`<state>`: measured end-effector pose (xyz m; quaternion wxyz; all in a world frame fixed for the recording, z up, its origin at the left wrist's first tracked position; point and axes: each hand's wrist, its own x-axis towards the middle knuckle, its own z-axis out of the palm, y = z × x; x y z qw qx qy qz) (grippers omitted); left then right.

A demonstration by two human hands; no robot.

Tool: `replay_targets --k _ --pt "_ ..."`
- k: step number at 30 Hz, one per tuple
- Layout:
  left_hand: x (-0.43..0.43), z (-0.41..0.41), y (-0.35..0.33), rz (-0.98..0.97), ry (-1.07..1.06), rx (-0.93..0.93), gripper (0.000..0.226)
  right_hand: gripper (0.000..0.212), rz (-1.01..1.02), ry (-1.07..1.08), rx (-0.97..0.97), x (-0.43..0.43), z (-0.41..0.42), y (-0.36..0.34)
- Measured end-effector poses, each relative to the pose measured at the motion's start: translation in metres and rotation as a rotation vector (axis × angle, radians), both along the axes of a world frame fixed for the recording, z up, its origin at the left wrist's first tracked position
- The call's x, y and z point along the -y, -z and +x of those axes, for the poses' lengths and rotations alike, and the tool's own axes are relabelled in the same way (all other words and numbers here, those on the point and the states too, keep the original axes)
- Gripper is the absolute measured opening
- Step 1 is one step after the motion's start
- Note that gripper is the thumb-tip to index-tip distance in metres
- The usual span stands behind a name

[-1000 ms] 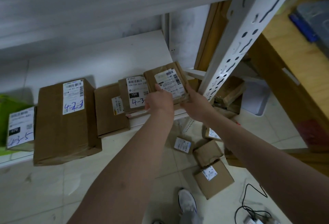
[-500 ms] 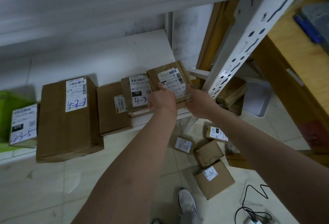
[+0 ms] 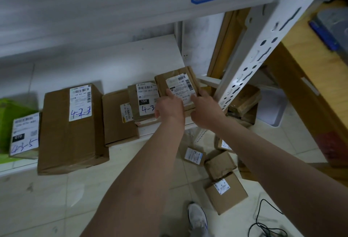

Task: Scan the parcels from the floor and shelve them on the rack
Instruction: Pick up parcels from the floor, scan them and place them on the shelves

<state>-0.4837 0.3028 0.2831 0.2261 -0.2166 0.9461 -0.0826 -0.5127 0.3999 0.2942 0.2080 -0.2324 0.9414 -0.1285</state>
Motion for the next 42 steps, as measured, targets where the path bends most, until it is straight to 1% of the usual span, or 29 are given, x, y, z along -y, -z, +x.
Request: replay_targets --k 6,11,14,17,20,22,24,26,29,31,35,39,42 --pt "0.000 0.001 0.003 0.009 -0.034 -0.005 0.066 0.050 0.028 -0.069 0.046 -0.005 -0.006 -0.003" --pt "-0.001 0.003 0.003 0.007 -0.033 -0.011 0.067 0.039 0.039 -0.085 0.051 -0.006 -0.013 -0.005" --pt "0.000 0.009 0.004 0.035 -0.031 -0.050 0.069 0.035 0.037 -0.078 0.056 -0.005 -0.016 -0.003" --pt "0.003 0.016 0.006 0.061 -0.030 -0.078 0.076 0.033 0.020 -0.089 0.074 -0.006 -0.015 -0.001" --pt "0.007 0.026 0.011 0.081 -0.033 -0.096 0.086 0.039 0.027 -0.110 0.085 -0.007 -0.016 0.000" --pt "0.008 0.035 0.015 0.086 -0.048 -0.143 0.086 0.050 0.022 -0.135 0.102 -0.012 -0.016 0.002" --pt "0.006 0.045 0.015 0.102 -0.062 -0.180 0.087 0.058 -0.029 -0.135 0.106 -0.020 -0.012 0.003" --pt "0.003 0.054 0.015 0.119 -0.058 -0.194 0.088 0.057 -0.113 -0.103 0.083 -0.031 -0.004 0.004" --pt "0.001 0.066 0.014 0.128 -0.046 -0.200 0.077 0.062 -0.228 -0.023 0.065 -0.043 0.016 0.008" --pt "0.001 0.075 0.016 0.128 -0.037 -0.205 0.069 0.060 -0.279 -0.007 0.081 -0.047 0.028 0.013" --pt "-0.003 0.090 0.017 0.118 -0.016 -0.220 0.064 0.056 -0.269 -0.012 0.081 -0.054 0.043 0.019" --pt "-0.008 0.106 0.021 0.137 0.012 -0.257 0.064 0.063 -0.273 0.006 0.072 -0.057 0.054 0.017" --pt "-0.010 0.112 0.022 0.146 0.059 -0.284 0.066 0.068 -0.200 -0.017 0.061 -0.054 0.056 0.013"
